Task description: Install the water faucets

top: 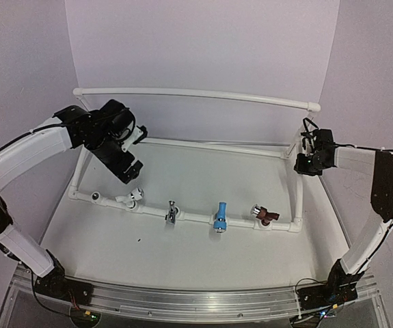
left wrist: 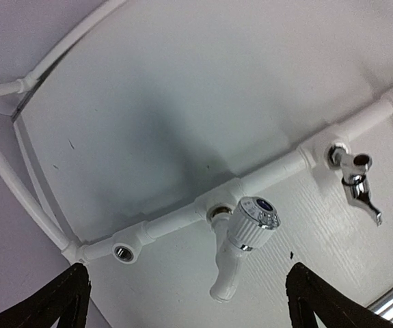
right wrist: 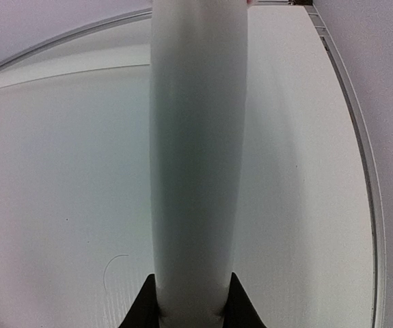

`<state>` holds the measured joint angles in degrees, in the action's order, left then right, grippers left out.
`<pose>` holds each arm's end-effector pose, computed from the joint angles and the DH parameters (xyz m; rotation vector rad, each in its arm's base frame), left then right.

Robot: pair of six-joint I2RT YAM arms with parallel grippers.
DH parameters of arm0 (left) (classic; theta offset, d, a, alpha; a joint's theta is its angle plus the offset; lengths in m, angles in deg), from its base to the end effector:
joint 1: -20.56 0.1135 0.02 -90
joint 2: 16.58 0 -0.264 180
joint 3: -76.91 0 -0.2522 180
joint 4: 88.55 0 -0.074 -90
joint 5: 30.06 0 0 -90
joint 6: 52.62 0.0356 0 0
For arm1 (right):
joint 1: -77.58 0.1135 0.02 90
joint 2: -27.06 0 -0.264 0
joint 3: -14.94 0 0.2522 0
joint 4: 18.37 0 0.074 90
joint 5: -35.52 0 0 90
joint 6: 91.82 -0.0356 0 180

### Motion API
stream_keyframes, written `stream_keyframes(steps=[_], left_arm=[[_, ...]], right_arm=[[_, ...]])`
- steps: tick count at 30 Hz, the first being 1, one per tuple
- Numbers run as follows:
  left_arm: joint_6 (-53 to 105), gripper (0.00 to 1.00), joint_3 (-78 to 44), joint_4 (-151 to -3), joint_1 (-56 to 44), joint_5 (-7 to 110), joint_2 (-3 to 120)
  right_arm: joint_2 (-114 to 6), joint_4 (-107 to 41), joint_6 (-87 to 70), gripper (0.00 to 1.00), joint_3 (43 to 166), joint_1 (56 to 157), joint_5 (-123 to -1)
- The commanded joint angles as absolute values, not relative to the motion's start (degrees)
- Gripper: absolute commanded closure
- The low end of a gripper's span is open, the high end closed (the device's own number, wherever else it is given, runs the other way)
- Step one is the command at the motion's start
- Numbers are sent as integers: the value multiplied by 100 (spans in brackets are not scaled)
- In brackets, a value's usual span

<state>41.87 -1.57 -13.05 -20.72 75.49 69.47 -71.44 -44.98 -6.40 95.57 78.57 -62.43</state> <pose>0.2310 -0.1901 0.3503 0.9096 2.3955 0.1155 0.3769 0.0114 0.2207 0.0051 2.3474 0.2107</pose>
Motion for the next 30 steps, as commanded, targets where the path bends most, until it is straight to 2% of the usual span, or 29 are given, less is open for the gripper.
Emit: stream_keyframes(steps=[1, 4, 9, 13, 15, 17, 20, 30], left_arm=[[2432, 0, 277, -1160, -2075, 7792, 6520], [2052, 0, 32, -1167, -2075, 7122, 6369], [766, 0, -417, -1280, -2061, 6993, 5910], [-638, 0, -797, -1361, -2066, 7045, 5454], [-1290, 0, -1052, -1493, -2066, 6977, 5216], [-1921, 0, -1180, -1365, -2066, 7145, 5057], [-2568, 0, -1329, -1197, -2066, 7327, 4939], [-3394, 0, -1895, -1595, -2128, 7216, 5144]], right_arm=[[-7064, -4599, 58, 98, 9717, 7802, -6181], [-7041, -4682, 107, 92, 9781, 7800, -6134], [-7057, -4810, 152, 78, 9847, 7801, -6092], [-7058, -4854, 116, 57, 9845, 7801, -6132], [-7065, -4854, 104, 37, 9844, 7801, -6136], [-7079, -4859, 102, 24, 9847, 7802, -6104], [-7103, -4862, 95, 12, 9856, 7802, -6094], [-7139, -4894, 83, 9, 9823, 7802, -6245]])
